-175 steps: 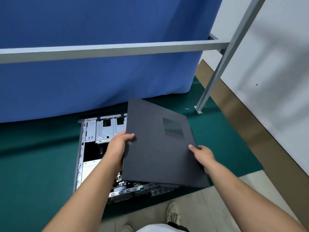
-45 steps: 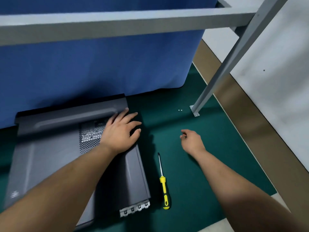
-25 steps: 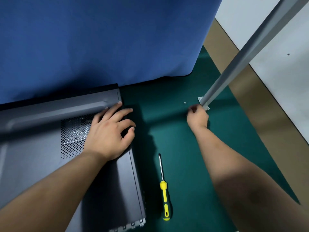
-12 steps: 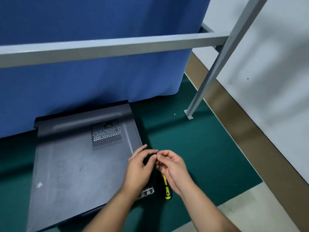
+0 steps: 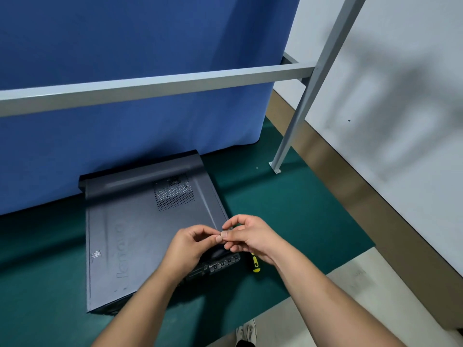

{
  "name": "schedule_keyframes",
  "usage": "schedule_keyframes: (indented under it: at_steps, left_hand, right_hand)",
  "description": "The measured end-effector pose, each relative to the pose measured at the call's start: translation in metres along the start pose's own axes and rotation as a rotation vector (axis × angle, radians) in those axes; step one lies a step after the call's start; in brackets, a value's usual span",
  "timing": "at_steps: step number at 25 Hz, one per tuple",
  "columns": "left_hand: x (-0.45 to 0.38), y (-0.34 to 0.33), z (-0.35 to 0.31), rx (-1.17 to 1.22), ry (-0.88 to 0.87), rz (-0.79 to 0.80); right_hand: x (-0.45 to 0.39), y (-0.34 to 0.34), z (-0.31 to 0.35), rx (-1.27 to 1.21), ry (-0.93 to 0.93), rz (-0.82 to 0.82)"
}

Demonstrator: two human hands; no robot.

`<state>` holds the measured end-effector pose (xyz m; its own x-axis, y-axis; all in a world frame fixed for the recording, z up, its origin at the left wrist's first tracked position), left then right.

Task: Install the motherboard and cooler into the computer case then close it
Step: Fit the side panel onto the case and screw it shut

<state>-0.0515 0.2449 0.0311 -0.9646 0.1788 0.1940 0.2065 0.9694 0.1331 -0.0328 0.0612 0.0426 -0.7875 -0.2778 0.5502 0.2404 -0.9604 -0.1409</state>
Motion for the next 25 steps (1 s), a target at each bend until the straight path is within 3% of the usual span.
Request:
schedule_keyframes:
  at_steps: [14, 17, 19, 22, 24, 25]
  left_hand:
    - [-0.012, -0.006, 0.006, -0.287, 0.025, -0.160]
    - [-0.016, -0.007, 0.010, -0.239, 0.075, -0.196]
    - [-0.017, -0.004, 0.016, -0.073, 0.134, -0.220]
    - [-0.014, 0.000, 0.028, 0.027, 0.217, -0.237]
    - [-0.014, 0.002, 0.032, 0.051, 0.256, -0.243]
    - [-0.015, 0.003, 0.033, 0.071, 0.265, -0.245]
  right_hand:
    - [-0.007, -0.009, 0.008, 0.099, 0.048, -0.098]
    - [-0.012, -0.006, 0.007, 0.072, 0.024, -0.042]
    - [-0.018, 0.005, 0.009, 0.017, 0.067, -0.040]
    - [-0.034, 0.042, 0.000, 0.052, 0.128, -0.317]
    - [-0.044, 0.069, -0.025, 0.383, 0.001, -0.524]
    - [-0.051, 0.077, -0.043, 0.559, -0.104, -0.544]
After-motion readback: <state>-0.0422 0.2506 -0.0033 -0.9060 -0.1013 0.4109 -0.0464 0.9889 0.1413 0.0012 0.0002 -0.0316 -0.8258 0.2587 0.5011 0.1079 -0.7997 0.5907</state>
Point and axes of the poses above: each hand's wrist, its own x-axis away from the middle knuckle, its own y-axis out of the back of the hand, z = x × y, the point moved 3 cm from there along -x, towards the middle knuckle, and after that the axes turned 1 degree about -x, right-handed, at the moved point
